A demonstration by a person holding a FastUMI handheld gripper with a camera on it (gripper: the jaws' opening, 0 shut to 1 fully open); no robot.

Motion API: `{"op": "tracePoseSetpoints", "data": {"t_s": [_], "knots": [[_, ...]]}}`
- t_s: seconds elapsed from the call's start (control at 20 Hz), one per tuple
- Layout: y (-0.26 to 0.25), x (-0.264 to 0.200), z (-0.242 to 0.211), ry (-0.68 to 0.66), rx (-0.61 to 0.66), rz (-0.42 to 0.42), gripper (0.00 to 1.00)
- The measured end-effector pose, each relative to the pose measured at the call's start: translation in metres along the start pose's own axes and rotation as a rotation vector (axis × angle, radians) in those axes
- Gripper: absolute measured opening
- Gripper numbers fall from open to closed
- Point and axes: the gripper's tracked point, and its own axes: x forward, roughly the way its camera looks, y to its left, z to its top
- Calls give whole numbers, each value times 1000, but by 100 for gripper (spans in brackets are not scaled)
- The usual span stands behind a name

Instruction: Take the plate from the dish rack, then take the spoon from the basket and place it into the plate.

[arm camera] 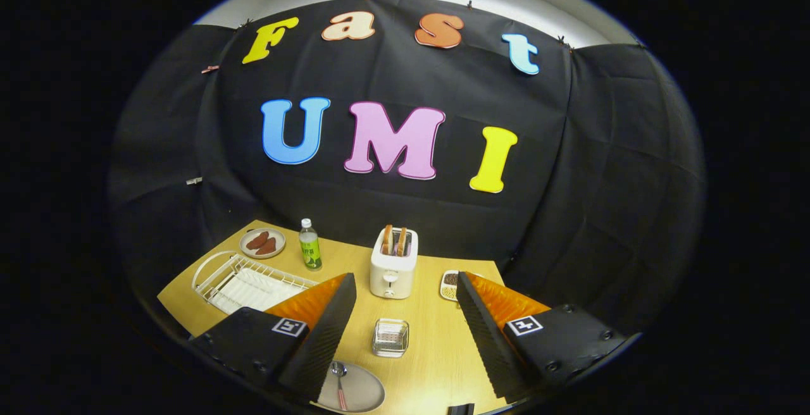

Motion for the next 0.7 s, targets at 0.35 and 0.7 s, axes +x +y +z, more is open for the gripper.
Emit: {"op": "tracePoseSetpoints", "data": {"t_s": [0.35,0.7], "knots": [[-7,-8,26,-90,-34,-44,98],[-7,-10,27,-104,-22,-44,98]]}}
